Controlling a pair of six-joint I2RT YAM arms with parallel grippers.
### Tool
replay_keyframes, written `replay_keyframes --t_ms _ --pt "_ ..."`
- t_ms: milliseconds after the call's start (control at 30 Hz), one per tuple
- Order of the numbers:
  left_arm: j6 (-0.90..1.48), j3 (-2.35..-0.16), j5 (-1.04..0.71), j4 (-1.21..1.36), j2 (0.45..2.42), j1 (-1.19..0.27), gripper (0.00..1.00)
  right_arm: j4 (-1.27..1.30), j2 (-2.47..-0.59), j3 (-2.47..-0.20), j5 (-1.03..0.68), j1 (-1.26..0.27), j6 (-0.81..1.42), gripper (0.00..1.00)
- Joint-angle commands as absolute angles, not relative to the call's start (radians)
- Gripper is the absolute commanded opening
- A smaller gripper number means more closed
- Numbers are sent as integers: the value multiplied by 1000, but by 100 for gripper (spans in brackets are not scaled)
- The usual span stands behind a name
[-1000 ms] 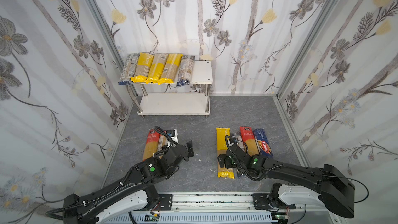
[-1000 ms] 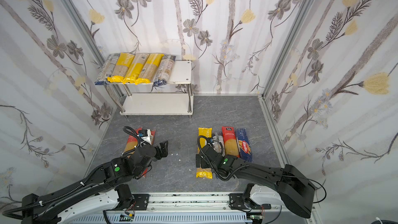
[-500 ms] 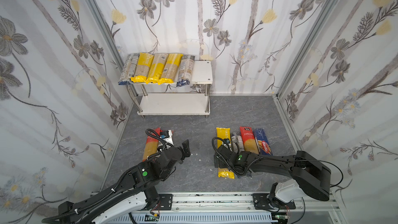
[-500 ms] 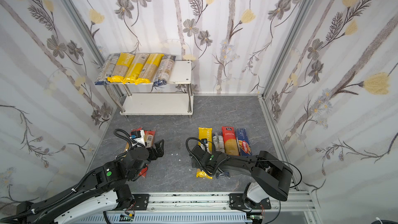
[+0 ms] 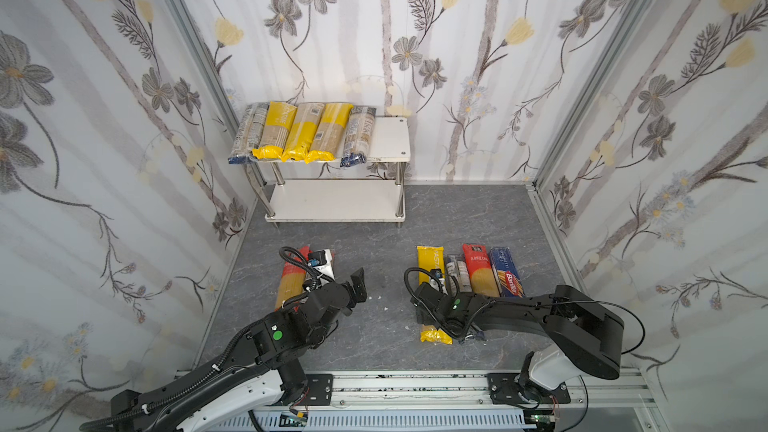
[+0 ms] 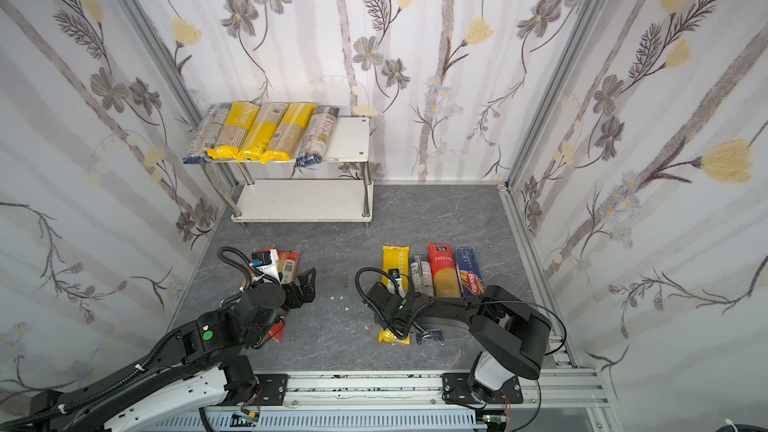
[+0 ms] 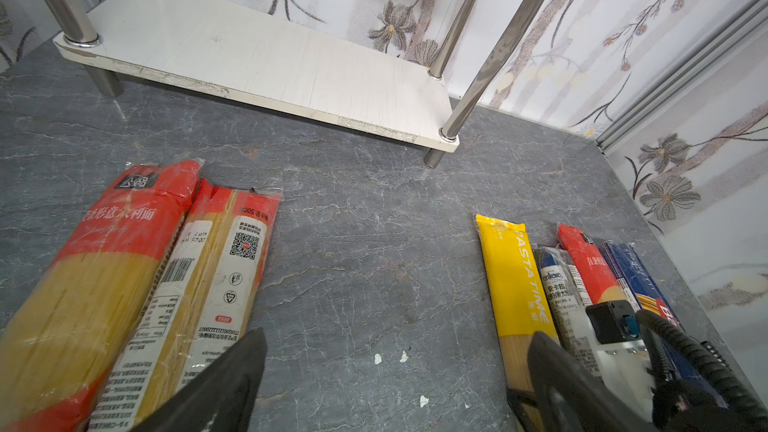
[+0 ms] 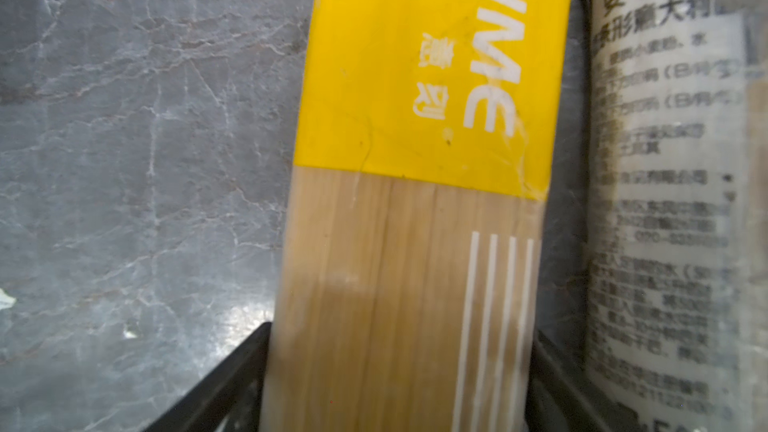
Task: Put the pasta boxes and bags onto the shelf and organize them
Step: 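Close the right gripper on the yellow PASTATIME pack, then lift the yellow PASTATIME pack up to the top shelf with the right gripper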
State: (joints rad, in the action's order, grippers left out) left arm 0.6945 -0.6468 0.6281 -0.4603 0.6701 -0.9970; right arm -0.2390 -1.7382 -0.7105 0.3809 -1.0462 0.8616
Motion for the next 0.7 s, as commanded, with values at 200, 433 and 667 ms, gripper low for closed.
replay_keyframes --t_ms 200,433,667 --pt "659 -718 668 -452 663 -986 100 -230 -1644 -697 236 -1040 852 40" --pt "633 -787 663 -463 689 -974 100 -233 -1470 -706 184 -996 814 30" --pt "609 -845 664 -475 709 -966 100 -242 -1315 -745 131 -937 775 27"
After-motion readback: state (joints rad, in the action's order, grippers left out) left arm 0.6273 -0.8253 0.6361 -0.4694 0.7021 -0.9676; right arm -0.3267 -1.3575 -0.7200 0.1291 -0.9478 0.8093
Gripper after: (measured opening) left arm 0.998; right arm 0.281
